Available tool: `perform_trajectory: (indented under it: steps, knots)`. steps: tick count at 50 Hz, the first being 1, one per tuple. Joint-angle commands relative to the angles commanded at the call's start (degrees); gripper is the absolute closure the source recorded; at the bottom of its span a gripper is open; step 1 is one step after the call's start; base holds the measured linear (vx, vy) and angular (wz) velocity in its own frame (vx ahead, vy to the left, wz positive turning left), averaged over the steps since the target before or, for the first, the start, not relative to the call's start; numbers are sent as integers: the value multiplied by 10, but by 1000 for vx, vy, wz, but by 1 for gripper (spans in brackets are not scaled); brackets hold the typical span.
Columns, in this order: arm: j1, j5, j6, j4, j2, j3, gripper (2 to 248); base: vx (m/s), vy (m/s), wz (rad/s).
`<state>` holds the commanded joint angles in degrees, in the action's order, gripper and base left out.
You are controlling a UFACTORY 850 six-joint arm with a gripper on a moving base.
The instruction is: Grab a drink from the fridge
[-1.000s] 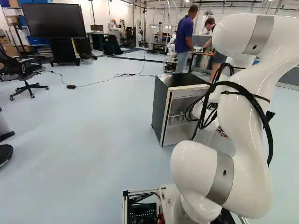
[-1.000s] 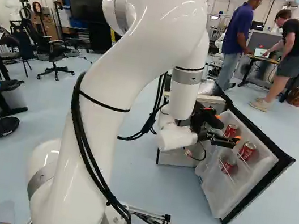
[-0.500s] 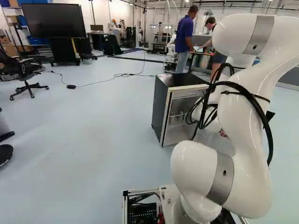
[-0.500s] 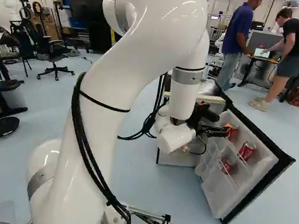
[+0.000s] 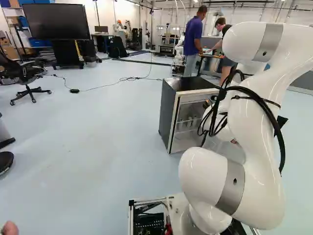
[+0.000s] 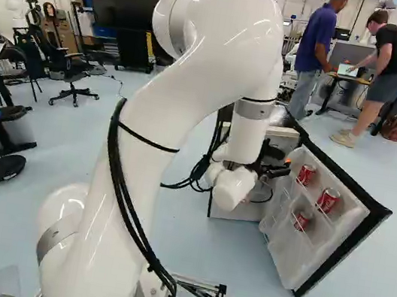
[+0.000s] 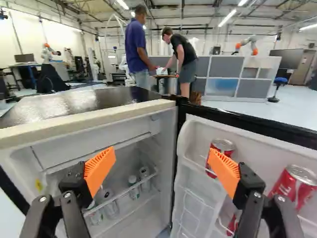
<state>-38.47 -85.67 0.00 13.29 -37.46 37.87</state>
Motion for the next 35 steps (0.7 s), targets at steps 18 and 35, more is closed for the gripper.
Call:
perform_trajectory:
  steps: [18, 35]
  knots:
    - [-11, 0, 0, 110, -38, 23, 3, 0, 0, 0]
    - [-27, 0, 0, 211, -77, 51, 3, 0, 0, 0]
